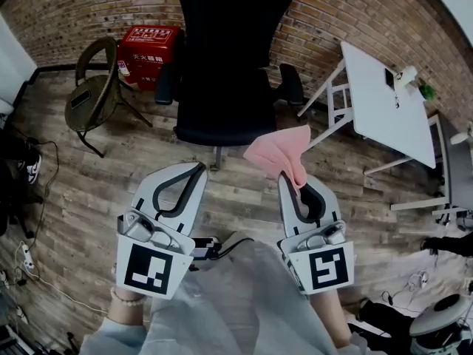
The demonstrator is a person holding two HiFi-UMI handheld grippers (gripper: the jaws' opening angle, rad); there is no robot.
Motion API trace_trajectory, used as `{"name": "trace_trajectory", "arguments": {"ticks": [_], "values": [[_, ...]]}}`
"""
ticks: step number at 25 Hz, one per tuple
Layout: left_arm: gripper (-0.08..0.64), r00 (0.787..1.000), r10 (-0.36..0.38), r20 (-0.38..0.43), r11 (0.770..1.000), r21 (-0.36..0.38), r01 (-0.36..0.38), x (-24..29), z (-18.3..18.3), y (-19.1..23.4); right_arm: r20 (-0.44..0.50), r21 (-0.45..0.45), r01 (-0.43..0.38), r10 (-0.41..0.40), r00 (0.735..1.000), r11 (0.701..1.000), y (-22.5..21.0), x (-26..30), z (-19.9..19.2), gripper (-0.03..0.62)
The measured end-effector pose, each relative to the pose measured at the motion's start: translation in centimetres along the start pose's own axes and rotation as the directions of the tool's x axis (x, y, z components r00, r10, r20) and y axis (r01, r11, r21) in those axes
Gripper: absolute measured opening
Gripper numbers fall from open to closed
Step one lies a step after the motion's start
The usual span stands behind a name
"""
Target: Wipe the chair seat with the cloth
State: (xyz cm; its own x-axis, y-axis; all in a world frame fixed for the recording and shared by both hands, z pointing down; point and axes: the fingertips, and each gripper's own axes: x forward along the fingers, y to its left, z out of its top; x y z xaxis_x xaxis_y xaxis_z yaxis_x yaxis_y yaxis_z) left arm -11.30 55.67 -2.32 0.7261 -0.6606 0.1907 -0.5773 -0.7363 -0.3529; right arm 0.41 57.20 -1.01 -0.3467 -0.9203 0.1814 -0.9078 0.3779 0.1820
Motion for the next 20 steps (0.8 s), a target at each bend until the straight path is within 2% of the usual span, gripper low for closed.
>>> {"name": "trace_trajectory", "arguments": {"ticks": [9,15,20], "values": [[0.018,1.000,0.013,0.007,1.000,0.006,-0.013,1.0,-0.2,2.3,-0.009,0.000,0.007,-0.007,1.000,1.000,-0.6,2.1,-0.1,0.060],[0.018,0.997,0.076,-0.009,0.997,0.000,-0.076,5.0,-0.9,5.1,0.003,-0.001,-0.017,0.017,1.000,1.000,-4.0,6.6,-0.6,0.060],[0.018,0.993,0.116,-0.030,0.993,-0.002,-0.116,10.6,-1.2,9.0,0.002,0.014,-0.051,0.050,0.999,0.999,-8.3,12.3,-1.2,0.060]]}}
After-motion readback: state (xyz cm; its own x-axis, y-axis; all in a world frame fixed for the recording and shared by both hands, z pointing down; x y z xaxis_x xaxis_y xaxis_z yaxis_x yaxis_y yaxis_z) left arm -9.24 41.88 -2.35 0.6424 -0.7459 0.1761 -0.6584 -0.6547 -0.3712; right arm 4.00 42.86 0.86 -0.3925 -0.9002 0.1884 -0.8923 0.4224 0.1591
